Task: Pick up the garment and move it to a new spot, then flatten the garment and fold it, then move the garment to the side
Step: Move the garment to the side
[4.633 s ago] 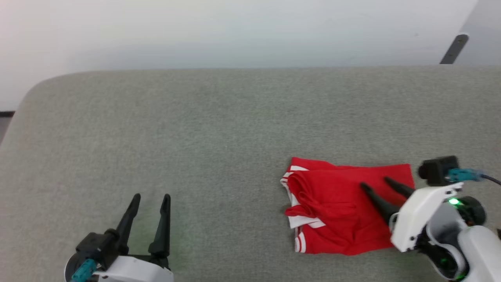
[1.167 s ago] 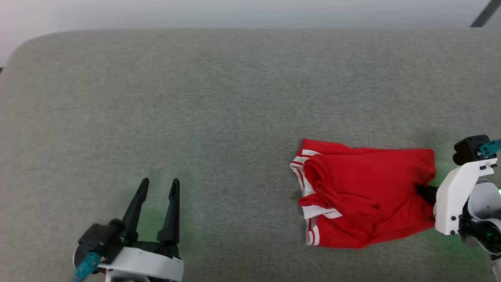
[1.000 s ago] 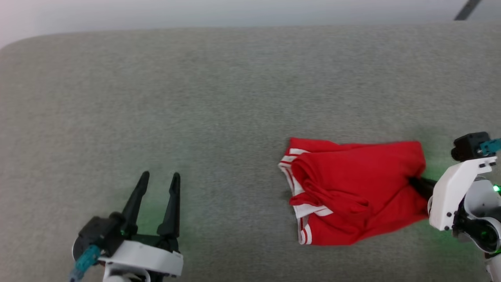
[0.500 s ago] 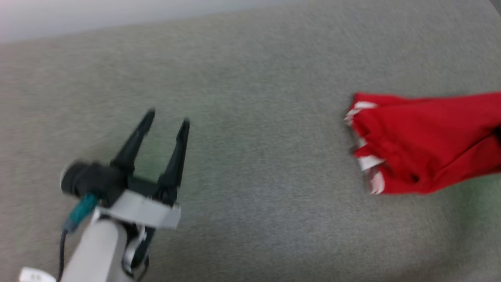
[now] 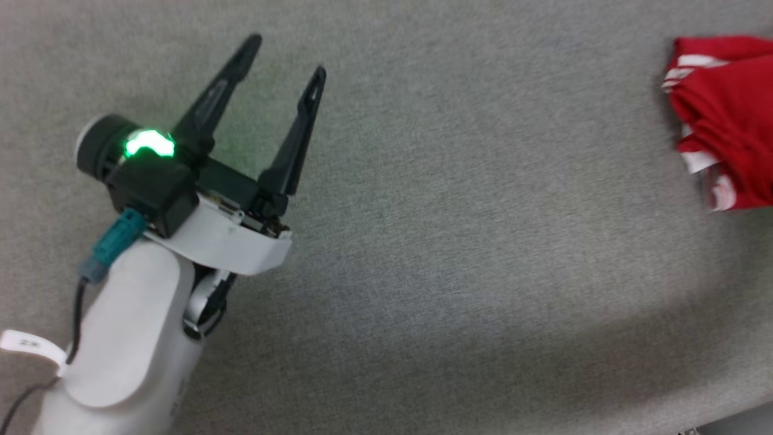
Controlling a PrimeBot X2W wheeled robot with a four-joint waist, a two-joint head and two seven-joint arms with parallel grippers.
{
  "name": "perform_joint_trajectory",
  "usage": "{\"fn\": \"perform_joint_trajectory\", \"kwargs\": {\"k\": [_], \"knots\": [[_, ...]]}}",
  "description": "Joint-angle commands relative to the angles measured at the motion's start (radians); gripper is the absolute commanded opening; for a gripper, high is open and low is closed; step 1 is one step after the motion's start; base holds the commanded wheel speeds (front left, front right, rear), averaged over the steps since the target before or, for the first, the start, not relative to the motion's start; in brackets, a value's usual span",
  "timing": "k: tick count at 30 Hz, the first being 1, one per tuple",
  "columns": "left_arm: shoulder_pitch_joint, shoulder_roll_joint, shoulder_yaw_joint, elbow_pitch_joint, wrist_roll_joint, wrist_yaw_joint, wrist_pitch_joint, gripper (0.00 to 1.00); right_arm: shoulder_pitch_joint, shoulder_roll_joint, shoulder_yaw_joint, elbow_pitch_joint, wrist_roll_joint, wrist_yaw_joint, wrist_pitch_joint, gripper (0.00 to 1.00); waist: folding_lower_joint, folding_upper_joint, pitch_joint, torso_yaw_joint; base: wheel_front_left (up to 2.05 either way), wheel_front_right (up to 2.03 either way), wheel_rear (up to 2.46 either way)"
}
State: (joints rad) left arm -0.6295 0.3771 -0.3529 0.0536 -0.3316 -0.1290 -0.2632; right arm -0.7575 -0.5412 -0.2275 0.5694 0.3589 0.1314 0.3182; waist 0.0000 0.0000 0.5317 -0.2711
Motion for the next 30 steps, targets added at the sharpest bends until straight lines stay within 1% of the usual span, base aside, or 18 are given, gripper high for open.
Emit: {"fn": "perform_joint_trajectory", "kwargs": {"k": [1,2,8,12,17,21,23,24,27,30], "knots": [[-0.018,0.007,0.003,-0.007,-0.004,-0.002,-0.001,1.0,-0.031,-0.023,0.011,0.026,-0.052,-0.001,-0.03,0.0,0.0,0.0,0.04,0.015,0.0,0.0,0.0],[-0.025,0.01,0.003,-0.013,-0.003,-0.002,-0.001,1.0,-0.043,-0.039,0.032,0.044,-0.089,-0.001,-0.045,0.0,0.0,0.0,0.047,0.021,0.0,0.0,0.0],[-0.044,0.032,0.005,-0.038,0.001,-0.002,-0.001,1.0,-0.164,-0.023,0.015,0.184,-0.175,-0.001,-0.143,0.0,0.0,0.0,0.079,0.048,0.0,0.0,0.0],[-0.035,0.052,0.012,-0.043,0.007,-0.002,-0.001,1.0,-0.214,-0.02,0.025,0.281,-0.234,-0.001,-0.195,0.0,0.0,0.0,0.095,0.055,0.0,0.0,0.0],[-0.023,0.068,0.024,-0.051,0.007,-0.002,-0.001,1.0,-0.25,-0.01,0.015,0.397,-0.289,-0.001,-0.259,0.0,0.0,0.0,0.108,0.06,0.0,0.0,0.0],[-0.012,0.066,0.026,-0.05,0.009,-0.002,-0.001,1.0,-0.267,-0.023,-0.005,0.476,-0.333,-0.001,-0.302,0.0,0.0,0.0,0.101,0.064,0.0,0.0,0.0],[-0.004,0.062,0.028,-0.044,0.005,-0.002,-0.001,1.0,-0.275,-0.019,-0.009,0.509,-0.355,-0.001,-0.322,0.42,0.0,0.0,0.09,0.064,0.0,0.0,0.0],[0.001,0.06,0.029,-0.04,0.001,-0.002,-0.001,1.0,-0.278,-0.022,-0.014,0.521,-0.364,-0.001,-0.332,1.0,0.0,0.0,0.083,0.064,0.0,0.0,0.0],[0.017,0.048,0.035,-0.025,-0.006,-0.002,-0.001,1.0,-0.282,-0.031,-0.021,0.558,-0.383,-0.001,-0.36,1.0,0.0,0.0,0.053,0.068,0.0,0.0,0.0],[0.045,0.023,0.051,-0.005,-0.011,-0.002,-0.001,1.0,-0.279,-0.03,-0.016,0.584,-0.39,-0.001,-0.389,1.0,0.0,0.0,0.009,0.075,0.0,0.0,0.0]]}}
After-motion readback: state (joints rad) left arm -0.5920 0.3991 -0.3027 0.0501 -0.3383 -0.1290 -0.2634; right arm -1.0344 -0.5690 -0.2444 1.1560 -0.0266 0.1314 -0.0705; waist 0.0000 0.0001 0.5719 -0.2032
